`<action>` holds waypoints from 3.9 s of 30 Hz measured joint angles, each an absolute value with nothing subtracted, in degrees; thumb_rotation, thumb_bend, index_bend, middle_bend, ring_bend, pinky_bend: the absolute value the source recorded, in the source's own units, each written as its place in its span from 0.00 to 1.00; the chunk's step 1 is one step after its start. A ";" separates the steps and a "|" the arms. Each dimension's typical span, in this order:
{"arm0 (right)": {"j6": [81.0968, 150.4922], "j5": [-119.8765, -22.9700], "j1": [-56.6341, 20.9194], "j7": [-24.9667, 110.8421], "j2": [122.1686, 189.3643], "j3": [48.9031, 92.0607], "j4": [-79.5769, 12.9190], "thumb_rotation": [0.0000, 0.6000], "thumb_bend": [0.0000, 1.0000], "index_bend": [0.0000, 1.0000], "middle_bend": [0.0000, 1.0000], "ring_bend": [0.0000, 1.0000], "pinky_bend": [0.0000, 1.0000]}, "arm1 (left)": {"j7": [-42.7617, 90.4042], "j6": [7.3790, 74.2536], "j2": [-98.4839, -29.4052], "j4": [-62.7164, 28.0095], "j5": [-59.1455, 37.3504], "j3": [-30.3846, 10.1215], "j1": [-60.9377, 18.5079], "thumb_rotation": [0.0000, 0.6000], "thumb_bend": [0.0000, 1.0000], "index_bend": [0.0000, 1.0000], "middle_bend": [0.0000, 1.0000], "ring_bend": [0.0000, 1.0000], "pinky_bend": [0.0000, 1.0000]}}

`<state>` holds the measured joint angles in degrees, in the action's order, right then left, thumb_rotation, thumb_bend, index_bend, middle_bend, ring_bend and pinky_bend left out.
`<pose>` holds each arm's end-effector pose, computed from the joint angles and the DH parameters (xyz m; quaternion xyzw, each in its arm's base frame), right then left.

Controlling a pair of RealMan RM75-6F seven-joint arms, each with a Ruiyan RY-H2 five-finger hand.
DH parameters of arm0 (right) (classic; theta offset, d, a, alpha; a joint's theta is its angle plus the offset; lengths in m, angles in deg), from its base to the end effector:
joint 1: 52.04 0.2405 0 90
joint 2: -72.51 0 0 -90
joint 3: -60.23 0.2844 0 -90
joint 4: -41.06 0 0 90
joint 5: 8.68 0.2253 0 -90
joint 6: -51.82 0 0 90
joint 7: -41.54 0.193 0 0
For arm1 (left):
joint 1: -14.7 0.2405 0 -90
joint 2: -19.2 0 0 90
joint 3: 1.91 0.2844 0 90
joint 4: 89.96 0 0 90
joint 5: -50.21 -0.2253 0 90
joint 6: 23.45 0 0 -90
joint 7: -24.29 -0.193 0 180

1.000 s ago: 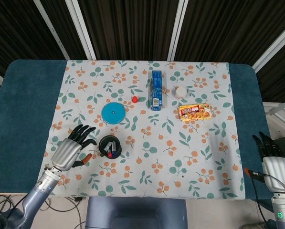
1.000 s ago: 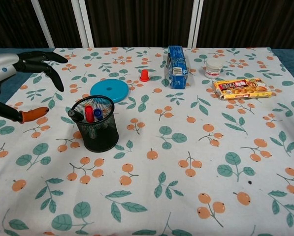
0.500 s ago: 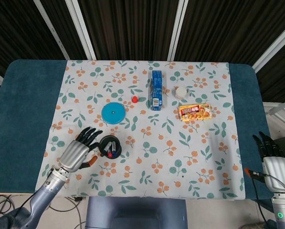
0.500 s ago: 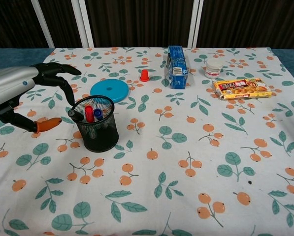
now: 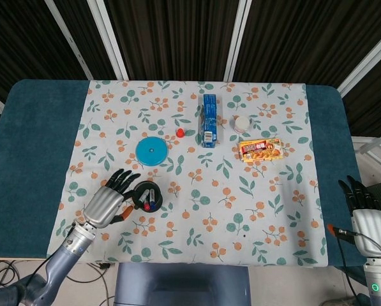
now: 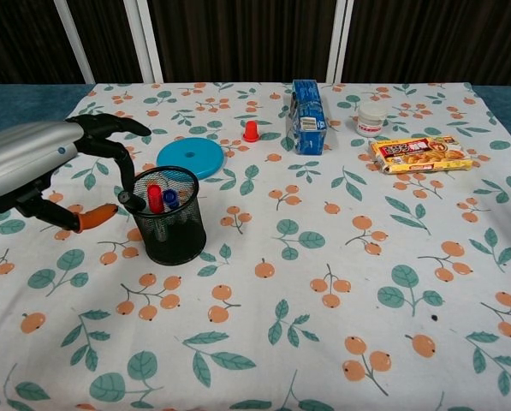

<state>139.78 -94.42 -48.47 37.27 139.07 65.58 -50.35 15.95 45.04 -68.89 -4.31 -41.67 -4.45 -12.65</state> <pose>-0.3398 -0.2348 0.1612 0.5779 -0.3548 0.3952 0.6197 -0.1873 0.3135 -0.0367 -0.7436 -0.3319 -0.4504 0.3660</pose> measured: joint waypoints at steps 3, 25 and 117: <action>139.80 -94.40 -48.48 37.27 139.08 65.59 -50.35 1.00 0.10 0.10 0.02 0.07 0.19 | 15.73 45.01 -69.15 -4.49 -41.64 -4.48 -12.95 1.00 0.38 0.48 0.09 0.00 0.00; 139.87 -94.44 -48.52 37.46 139.02 65.60 -50.32 1.00 0.10 0.10 0.02 0.07 0.19 | 14.18 44.99 -70.56 -4.73 -40.99 -4.13 -14.08 1.00 0.38 0.47 0.09 0.00 0.00; 138.81 -93.56 -48.49 36.78 138.80 65.37 -51.27 1.00 0.10 0.10 0.02 0.07 0.19 | 16.13 60.55 -51.92 10.64 -47.28 -4.11 -8.98 1.00 0.38 0.54 0.10 0.00 0.00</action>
